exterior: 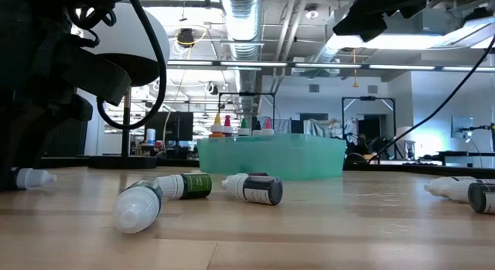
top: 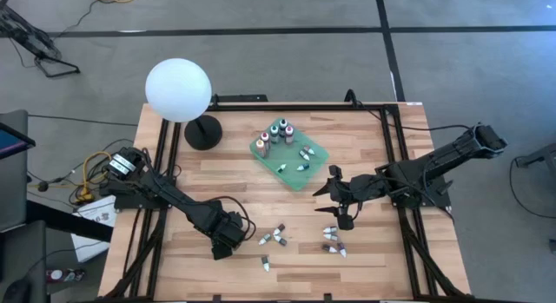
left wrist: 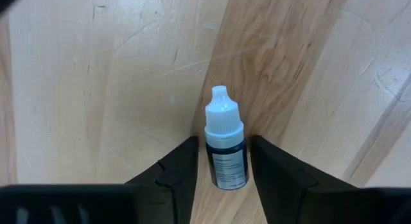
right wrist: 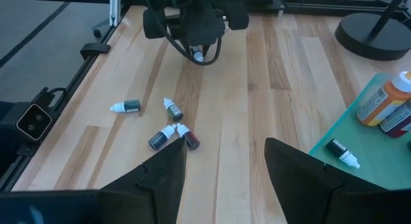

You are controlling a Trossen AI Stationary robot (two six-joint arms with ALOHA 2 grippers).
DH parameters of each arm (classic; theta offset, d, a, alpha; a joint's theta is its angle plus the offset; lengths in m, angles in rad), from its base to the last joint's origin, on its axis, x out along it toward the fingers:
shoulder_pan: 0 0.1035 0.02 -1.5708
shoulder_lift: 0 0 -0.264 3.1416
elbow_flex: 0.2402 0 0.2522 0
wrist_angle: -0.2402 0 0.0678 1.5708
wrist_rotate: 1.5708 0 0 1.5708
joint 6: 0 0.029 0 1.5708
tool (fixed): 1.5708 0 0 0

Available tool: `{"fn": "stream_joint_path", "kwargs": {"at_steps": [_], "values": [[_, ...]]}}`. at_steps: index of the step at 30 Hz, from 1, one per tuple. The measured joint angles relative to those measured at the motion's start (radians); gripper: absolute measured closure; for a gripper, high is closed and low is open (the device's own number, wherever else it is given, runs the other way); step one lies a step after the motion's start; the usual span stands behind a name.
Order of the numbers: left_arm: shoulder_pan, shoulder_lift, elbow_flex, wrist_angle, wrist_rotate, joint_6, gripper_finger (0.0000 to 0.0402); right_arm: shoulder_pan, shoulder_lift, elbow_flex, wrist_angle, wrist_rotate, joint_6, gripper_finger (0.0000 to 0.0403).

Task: Pick & Place food coloring
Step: Put the small brown food coloring bottle into the green bin

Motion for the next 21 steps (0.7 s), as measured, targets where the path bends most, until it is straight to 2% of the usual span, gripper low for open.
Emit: {"fn": "stream_joint_path", "kwargs": {"at_steps": [21], "values": [[0.0,0.0,0.0,0.002,0.001,-0.002,0.0309,0.0,0.0,0.0,0.0,0.0,0.0,0.0198]]}}
